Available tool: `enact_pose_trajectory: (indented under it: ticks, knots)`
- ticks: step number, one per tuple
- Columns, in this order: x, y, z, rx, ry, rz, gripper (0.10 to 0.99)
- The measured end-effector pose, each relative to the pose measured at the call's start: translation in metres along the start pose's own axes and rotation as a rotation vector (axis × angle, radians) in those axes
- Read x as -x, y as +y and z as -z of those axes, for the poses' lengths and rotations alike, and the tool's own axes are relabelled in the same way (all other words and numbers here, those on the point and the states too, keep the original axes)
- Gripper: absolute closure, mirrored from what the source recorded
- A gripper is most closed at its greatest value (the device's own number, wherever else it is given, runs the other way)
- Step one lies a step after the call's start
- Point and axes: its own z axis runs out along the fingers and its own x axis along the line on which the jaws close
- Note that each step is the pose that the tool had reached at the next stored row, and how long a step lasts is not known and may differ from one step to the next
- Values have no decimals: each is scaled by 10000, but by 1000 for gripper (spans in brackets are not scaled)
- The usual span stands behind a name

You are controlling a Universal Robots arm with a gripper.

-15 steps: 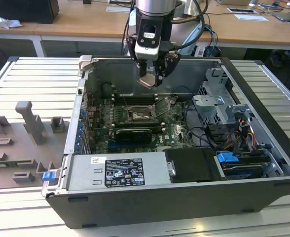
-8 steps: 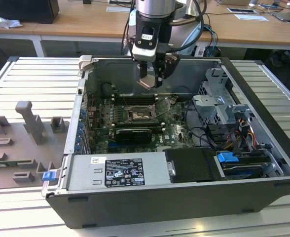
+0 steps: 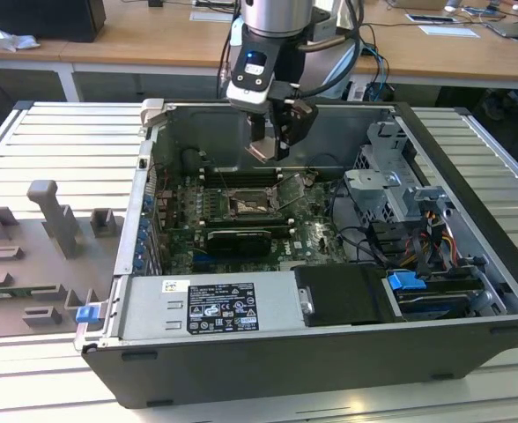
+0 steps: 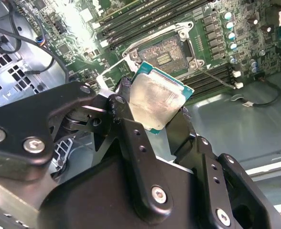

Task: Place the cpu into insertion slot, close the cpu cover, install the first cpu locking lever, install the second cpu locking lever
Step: 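Place the cpu into insertion slot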

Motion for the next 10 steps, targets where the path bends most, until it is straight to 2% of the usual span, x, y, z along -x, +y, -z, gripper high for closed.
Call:
enact_pose_trajectory:
  ticks: [10]
  knots:
    - [-4,-13,-70,-1,-5,-78,545]
